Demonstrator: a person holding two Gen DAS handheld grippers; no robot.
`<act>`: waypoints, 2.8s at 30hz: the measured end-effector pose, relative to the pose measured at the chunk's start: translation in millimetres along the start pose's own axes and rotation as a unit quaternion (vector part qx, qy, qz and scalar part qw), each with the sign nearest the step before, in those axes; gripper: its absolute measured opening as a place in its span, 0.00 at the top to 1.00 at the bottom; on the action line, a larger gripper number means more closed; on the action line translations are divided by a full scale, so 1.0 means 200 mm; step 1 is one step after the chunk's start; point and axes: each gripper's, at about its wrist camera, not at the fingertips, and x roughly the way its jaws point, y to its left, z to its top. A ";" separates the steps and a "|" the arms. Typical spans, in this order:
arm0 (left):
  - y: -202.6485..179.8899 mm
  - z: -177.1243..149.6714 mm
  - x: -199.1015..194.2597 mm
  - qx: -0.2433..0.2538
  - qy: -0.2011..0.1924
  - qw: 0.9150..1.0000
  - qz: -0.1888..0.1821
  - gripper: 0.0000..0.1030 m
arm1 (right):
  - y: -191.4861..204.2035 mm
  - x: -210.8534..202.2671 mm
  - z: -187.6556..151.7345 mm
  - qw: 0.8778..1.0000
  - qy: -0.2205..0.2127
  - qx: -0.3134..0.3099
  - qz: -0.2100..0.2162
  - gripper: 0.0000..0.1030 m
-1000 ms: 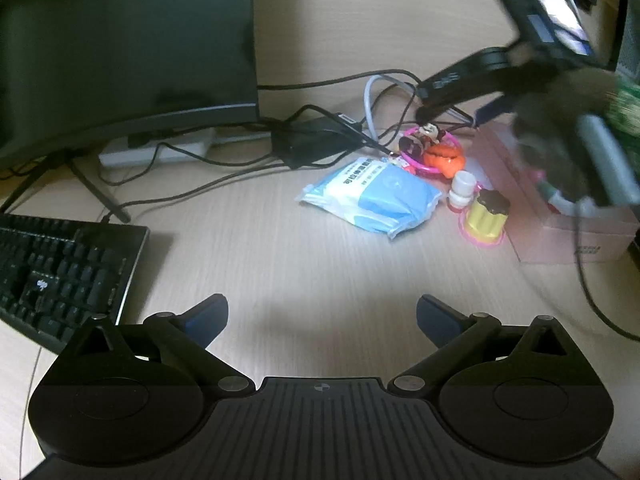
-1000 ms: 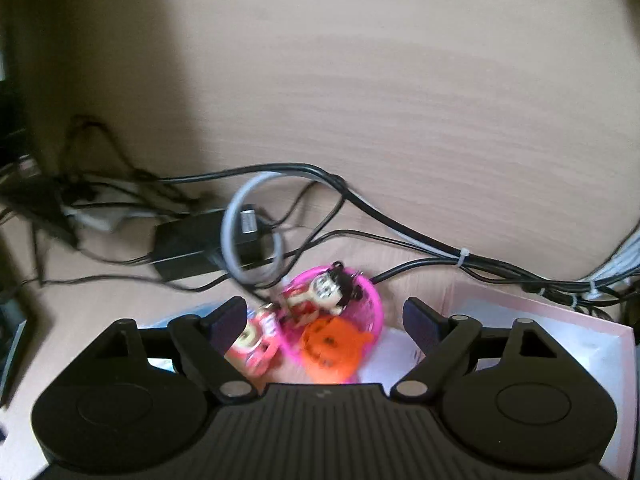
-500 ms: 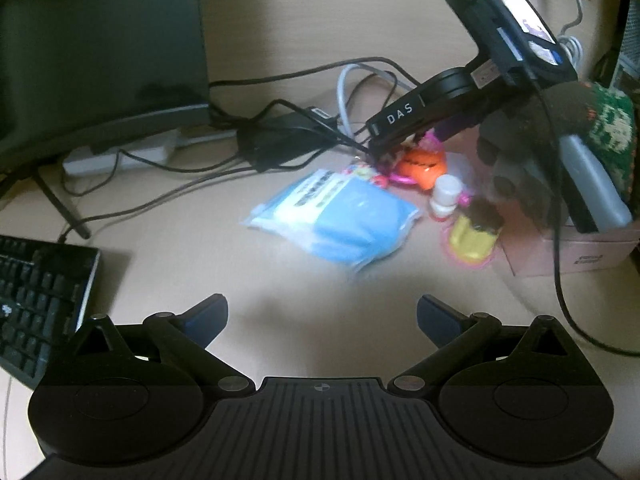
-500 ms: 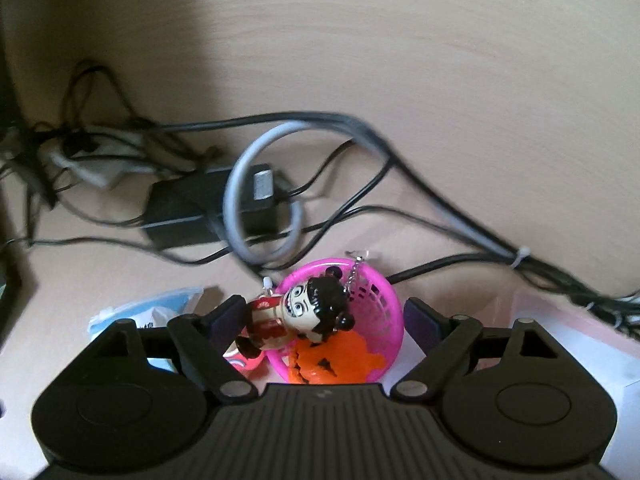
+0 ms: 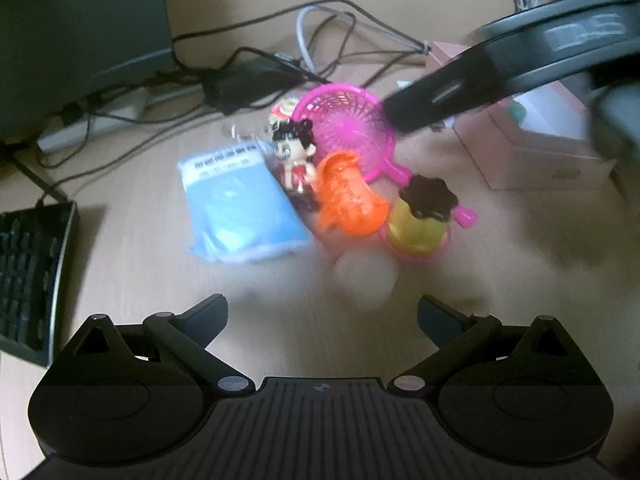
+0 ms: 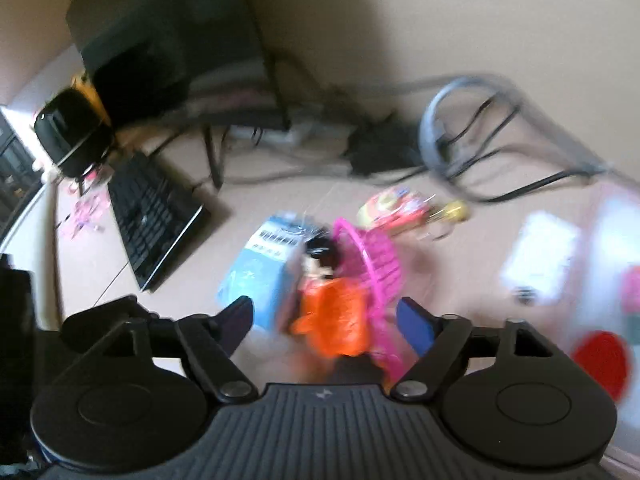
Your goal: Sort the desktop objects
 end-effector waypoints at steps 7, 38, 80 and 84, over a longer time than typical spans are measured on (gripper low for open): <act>-0.06 0.02 -0.01 -0.007 -0.023 0.999 0.041 0.00 | -0.08 -0.33 -0.31 0.983 -0.056 -0.051 -0.169 0.17; -0.18 0.14 0.11 0.005 -0.057 0.998 0.030 0.00 | 0.02 -0.19 -0.61 0.991 0.010 -0.068 -0.111 0.54; -0.05 -0.11 -0.19 -0.022 -0.083 0.996 -0.005 0.08 | 0.19 -0.23 -0.61 0.985 -0.045 -0.068 -0.152 0.29; -0.01 -0.07 -0.17 -0.050 -0.084 0.995 0.000 0.08 | 0.17 -0.14 -0.56 0.985 -0.027 -0.054 -0.161 0.28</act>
